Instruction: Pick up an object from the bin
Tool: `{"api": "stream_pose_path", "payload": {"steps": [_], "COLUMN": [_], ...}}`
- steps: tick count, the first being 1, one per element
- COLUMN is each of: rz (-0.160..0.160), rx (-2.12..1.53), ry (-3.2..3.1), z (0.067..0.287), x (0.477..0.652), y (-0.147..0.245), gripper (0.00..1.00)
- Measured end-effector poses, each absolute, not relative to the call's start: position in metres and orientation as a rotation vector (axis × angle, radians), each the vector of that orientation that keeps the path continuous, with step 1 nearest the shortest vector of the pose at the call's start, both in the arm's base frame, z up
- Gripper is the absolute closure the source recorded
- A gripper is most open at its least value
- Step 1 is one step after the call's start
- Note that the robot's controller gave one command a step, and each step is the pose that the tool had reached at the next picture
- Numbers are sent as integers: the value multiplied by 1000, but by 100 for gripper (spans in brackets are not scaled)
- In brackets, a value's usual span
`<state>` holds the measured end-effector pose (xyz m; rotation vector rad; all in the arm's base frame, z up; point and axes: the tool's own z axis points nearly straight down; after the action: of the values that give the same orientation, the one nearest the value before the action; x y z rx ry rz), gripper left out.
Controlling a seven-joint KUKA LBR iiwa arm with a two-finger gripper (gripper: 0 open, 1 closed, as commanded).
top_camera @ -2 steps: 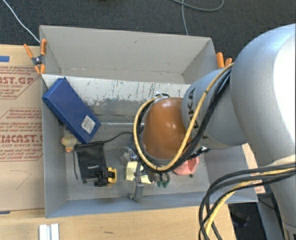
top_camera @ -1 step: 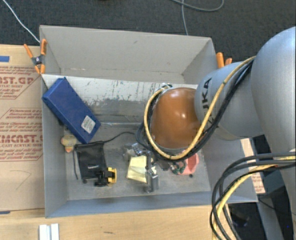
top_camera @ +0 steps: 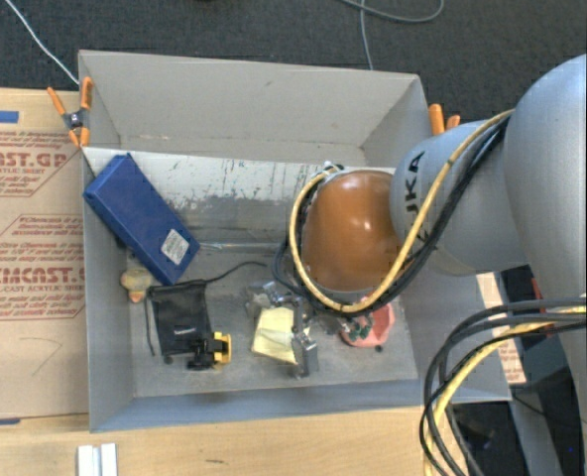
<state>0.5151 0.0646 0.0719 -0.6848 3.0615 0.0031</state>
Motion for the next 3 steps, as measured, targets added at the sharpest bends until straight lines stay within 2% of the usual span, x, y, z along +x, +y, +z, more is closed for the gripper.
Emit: {"api": "stream_pose_path", "payload": {"steps": [1, 2, 3], "rz": [4, 2, 5], "rx": [-734, -1128, -1336], "ry": [3051, 2923, 2838], "z": [149, 93, 73], "x": [530, 556, 521], "y": [93, 108, 97], "gripper": [0, 0, 0]}}
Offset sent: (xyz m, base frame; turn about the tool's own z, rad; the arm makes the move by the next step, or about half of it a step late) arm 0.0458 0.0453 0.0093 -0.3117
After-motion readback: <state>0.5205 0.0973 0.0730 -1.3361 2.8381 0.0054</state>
